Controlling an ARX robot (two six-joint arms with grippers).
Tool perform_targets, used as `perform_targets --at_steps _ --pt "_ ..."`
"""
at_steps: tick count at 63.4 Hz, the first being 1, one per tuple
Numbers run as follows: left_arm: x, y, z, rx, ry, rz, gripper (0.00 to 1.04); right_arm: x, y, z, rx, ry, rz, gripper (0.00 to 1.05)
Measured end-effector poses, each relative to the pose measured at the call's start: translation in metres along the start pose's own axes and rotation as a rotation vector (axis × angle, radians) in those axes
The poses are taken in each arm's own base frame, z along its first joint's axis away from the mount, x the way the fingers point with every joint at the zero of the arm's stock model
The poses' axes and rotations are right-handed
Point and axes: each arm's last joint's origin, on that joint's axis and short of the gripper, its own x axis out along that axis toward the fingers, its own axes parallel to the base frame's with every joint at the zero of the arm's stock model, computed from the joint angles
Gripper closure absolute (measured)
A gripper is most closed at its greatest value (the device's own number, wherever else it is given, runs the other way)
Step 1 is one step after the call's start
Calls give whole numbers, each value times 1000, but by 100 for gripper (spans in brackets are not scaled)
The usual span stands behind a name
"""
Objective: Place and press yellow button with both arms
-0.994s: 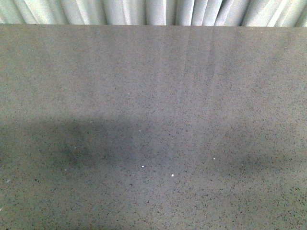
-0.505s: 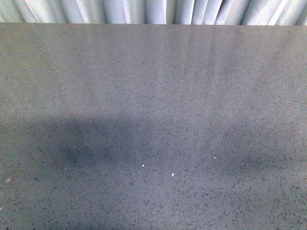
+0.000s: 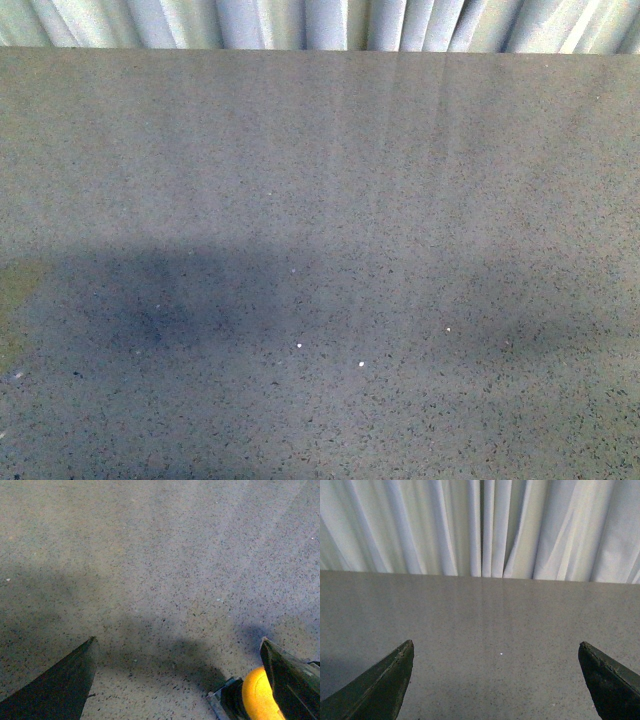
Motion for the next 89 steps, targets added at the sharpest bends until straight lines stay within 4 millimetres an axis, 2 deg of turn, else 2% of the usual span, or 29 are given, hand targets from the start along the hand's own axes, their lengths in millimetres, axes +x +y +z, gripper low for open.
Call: perform_targets --at_steps 15,20,56,89 --pt "-11 28 -30 36 -12 -33 9 0 0 0 0 0 0 9" --pt "-13 31 -36 47 -10 -48 9 0 0 0 0 0 0 9" --pt "-11 13 -52 170 19 -184 9 0 0 0 0 0 0 9" --pt "14 -3 -51 194 14 -243 9 0 0 0 0 0 0 9"
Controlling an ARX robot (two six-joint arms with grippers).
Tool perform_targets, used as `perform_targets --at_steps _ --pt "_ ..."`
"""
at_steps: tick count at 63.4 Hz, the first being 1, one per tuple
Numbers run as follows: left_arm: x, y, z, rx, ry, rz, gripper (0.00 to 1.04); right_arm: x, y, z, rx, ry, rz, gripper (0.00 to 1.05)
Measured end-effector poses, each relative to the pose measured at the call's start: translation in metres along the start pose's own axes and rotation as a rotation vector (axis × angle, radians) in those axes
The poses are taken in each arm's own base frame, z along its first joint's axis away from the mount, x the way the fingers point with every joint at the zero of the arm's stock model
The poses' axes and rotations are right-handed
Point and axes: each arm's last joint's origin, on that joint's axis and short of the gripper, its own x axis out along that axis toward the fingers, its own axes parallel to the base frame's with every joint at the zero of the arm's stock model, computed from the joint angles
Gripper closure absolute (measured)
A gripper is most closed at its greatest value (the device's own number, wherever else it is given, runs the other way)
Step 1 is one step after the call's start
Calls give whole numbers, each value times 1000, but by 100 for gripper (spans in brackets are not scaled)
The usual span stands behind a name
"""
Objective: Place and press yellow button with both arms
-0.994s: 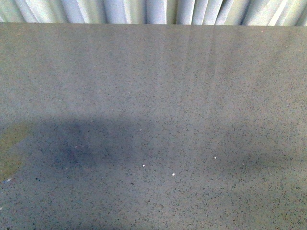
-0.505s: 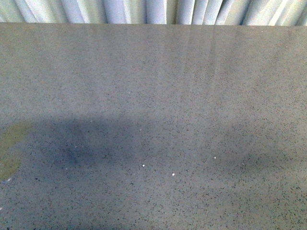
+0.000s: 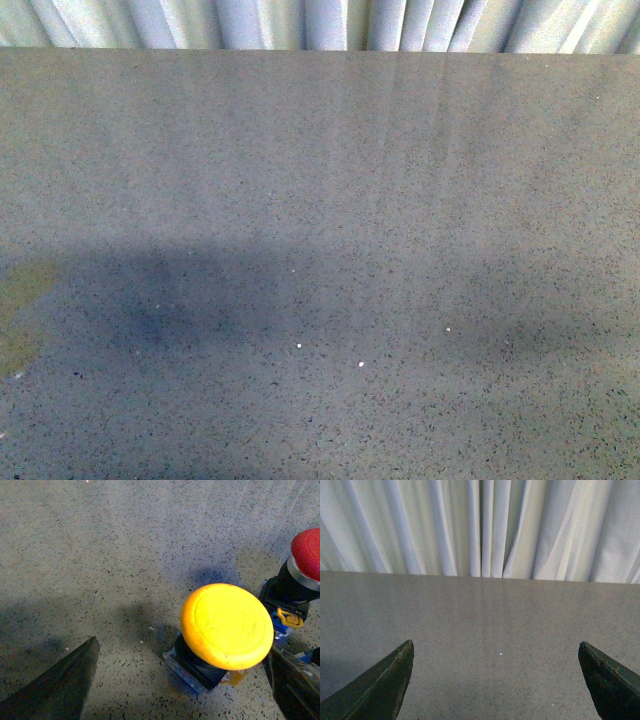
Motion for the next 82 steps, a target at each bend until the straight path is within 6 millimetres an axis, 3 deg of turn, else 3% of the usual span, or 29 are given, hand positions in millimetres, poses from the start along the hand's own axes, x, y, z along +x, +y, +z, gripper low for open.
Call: perform_targets --at_steps 27,40,50,59,71,82 --pt "16 -5 5 -36 -2 -21 10 0 0 0 0 0 0 9" --pt "17 -6 3 -60 14 -18 50 0 0 0 0 0 0 9" --pt "14 -4 3 -74 18 -11 74 0 0 0 0 0 0 9" --pt "8 0 9 -81 14 18 79 0 0 0 0 0 0 9" --pt "-5 7 30 -77 -19 66 79 0 0 0 0 0 0 9" --pt "-18 16 75 -32 -97 90 80 0 0 0 0 0 0 9"
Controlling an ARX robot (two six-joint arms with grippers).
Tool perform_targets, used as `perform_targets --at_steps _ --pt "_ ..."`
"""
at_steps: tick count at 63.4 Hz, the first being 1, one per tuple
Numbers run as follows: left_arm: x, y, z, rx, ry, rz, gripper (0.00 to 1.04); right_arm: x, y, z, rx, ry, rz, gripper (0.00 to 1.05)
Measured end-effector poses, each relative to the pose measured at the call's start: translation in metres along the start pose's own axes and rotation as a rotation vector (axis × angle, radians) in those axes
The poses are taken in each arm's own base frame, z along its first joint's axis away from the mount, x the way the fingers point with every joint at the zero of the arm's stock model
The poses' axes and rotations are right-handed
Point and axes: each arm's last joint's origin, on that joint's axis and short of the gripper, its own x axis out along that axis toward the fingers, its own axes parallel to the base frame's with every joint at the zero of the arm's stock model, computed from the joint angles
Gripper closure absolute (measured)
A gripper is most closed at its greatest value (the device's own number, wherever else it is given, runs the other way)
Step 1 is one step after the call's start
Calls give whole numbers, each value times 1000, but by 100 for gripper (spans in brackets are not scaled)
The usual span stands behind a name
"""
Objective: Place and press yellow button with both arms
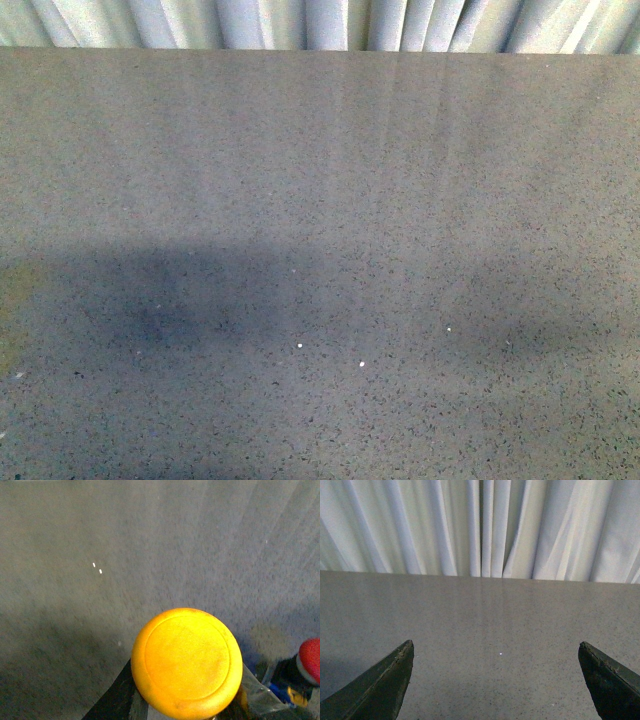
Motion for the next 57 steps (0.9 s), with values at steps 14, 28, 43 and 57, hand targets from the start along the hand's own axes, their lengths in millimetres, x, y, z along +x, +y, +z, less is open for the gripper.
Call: perform_targets --at_steps 14,28,43,57 --pt "31 -47 54 93 -85 -132 80 0 0 0 0 0 0 9" --pt "89 -126 52 118 -50 -317 80 0 0 0 0 0 0 9" --pt "124 -178 23 157 36 -417 80 0 0 0 0 0 0 9" --pt "136 -201 1 191 95 -456 80 0 0 0 0 0 0 9"
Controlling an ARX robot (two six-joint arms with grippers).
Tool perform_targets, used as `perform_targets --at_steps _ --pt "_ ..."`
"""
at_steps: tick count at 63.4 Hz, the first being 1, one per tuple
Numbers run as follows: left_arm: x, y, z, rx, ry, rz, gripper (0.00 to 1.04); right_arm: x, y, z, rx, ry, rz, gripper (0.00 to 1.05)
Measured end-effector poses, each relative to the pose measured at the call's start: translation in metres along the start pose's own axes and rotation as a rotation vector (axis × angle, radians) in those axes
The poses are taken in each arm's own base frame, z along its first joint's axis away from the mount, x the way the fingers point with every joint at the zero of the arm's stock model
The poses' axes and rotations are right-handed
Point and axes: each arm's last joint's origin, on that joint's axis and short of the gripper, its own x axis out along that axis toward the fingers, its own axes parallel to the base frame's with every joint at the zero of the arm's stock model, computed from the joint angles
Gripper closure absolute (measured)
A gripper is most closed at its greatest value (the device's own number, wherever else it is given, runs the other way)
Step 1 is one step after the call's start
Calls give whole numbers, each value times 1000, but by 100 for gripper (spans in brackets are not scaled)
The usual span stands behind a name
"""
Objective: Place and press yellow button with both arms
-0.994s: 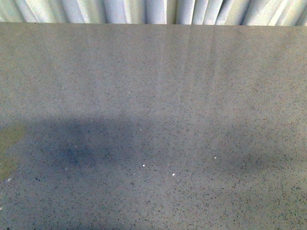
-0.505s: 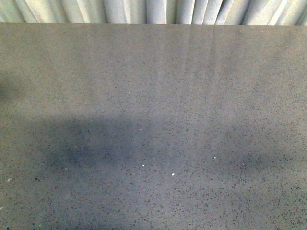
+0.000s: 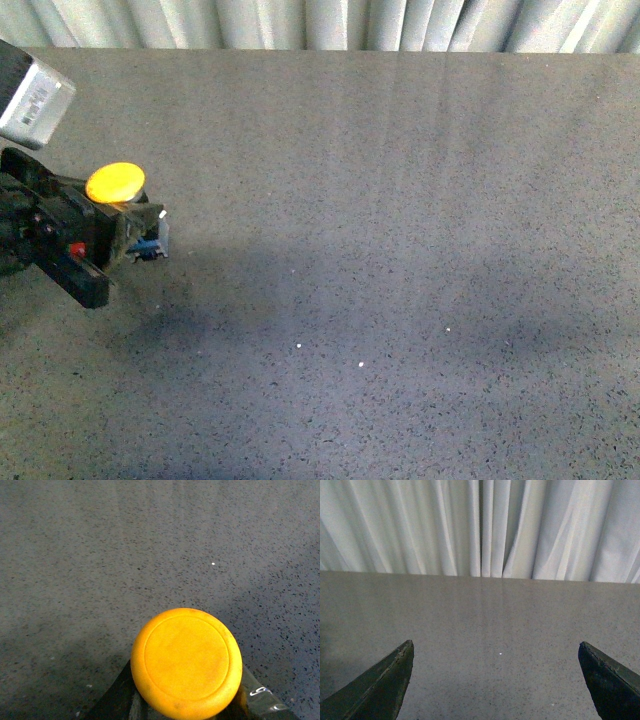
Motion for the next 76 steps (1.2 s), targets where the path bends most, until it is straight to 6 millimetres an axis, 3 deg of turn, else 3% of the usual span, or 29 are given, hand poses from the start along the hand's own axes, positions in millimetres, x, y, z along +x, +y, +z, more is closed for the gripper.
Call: perform_targets --at_steps 27,35,48,62,76 --pt "33 -29 -3 77 4 -61 80 0 0 0 0 0 0 9" --pt "43 -38 -12 83 25 -88 80 0 0 0 0 0 0 9" --pt "50 -42 -11 81 15 -92 80 0 0 0 0 0 0 9" --pt "48 -44 -11 77 23 -100 45 0 0 0 0 0 0 9" --pt "24 -38 -3 91 21 -85 10 0 0 0 0 0 0 9"
